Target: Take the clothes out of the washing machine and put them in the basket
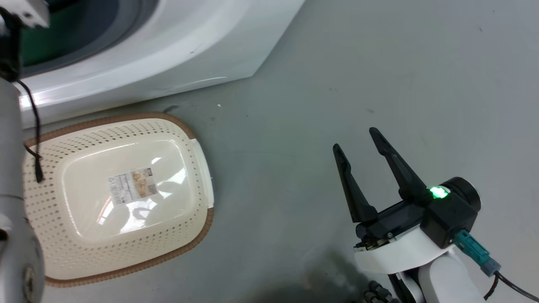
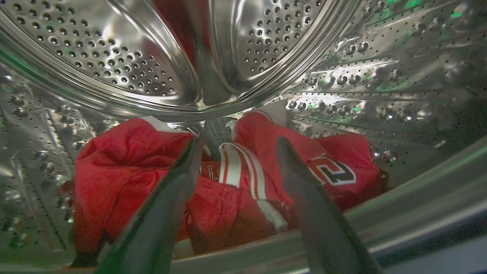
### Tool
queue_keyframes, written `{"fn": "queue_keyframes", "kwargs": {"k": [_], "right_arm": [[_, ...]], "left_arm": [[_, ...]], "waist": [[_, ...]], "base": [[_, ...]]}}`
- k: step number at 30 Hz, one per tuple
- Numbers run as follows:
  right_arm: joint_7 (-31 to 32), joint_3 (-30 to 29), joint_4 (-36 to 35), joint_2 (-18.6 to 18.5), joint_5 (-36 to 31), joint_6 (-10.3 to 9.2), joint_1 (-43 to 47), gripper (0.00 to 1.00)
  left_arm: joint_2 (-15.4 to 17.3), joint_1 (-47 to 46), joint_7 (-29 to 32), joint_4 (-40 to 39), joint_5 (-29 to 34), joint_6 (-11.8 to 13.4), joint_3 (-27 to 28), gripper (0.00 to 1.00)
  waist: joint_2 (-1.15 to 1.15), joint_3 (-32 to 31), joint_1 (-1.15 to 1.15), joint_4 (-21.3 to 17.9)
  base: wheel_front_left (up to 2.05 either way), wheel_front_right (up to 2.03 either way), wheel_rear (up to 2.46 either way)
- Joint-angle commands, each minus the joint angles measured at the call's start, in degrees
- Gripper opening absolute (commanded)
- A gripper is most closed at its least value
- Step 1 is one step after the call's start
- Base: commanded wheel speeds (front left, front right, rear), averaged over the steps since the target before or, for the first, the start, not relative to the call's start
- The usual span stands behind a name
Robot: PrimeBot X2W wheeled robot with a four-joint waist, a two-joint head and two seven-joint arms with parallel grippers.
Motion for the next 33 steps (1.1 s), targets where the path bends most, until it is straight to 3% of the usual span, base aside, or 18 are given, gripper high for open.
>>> {"fn": "queue_keyframes", "kwargs": {"k": [1,11,12,16,29,30,32,33], "right_arm": [[-0.4,0.6,0.2,0.1,0.8,-0.04,-1.3,1.0],[-1.4,5.0,0.9,0.1,3.1,-0.04,-1.4,1.0],[-1.5,6.1,0.8,0.2,3.7,-0.04,-0.7,1.0],[-1.6,7.5,0.6,0.2,4.3,-0.04,-0.2,1.0],[-1.6,9.8,-1.1,0.2,6.1,-0.04,0.3,1.0],[-1.6,9.9,-1.1,0.2,6.1,-0.04,0.3,1.0],[-1.6,10.1,-1.2,0.2,6.6,-0.05,0.4,1.0],[-1.6,10.2,-1.2,0.2,6.6,-0.04,0.3,1.0]], "left_arm": [[1.1,-2.9,1.2,1.1,-0.2,0.0,-0.2,1.0],[6.1,-15.8,13.2,6.6,-1.1,-0.1,-1.8,1.0],[6.9,-18.8,17.9,8.6,-3.2,-0.2,-0.8,1.0],[8.6,-21.1,23.5,10.5,-3.6,-0.2,-1.2,1.0],[7.7,-22.8,39.2,14.2,-5.6,2.4,-1.4,1.0],[7.7,-22.6,40.1,14.2,-5.7,2.6,-1.4,0.91],[7.9,-22.3,40.6,13.5,-5.7,3.0,-1.6,0.0],[8.1,-22.1,40.4,12.9,-5.4,3.2,-1.8,0.0]], "waist": [[0.0,1.7,-0.01,-1.9],[0.0,5.3,-0.01,-6.9],[0.0,6.2,-0.01,-8.4],[0.0,8.0,-0.01,-10.2],[0.0,10.6,-0.01,-13.3],[0.0,10.6,-0.01,-13.4],[0.0,10.5,-0.01,-13.6],[0.0,10.4,-0.01,-13.7]], "base": [[0.0,0.0,0.0],[0.0,0.0,0.0],[0.0,0.0,0.0],[0.0,0.0,0.0],[0.0,0.0,0.0],[0.0,0.0,0.0],[0.0,0.0,0.0],[0.0,0.0,0.0]]}}
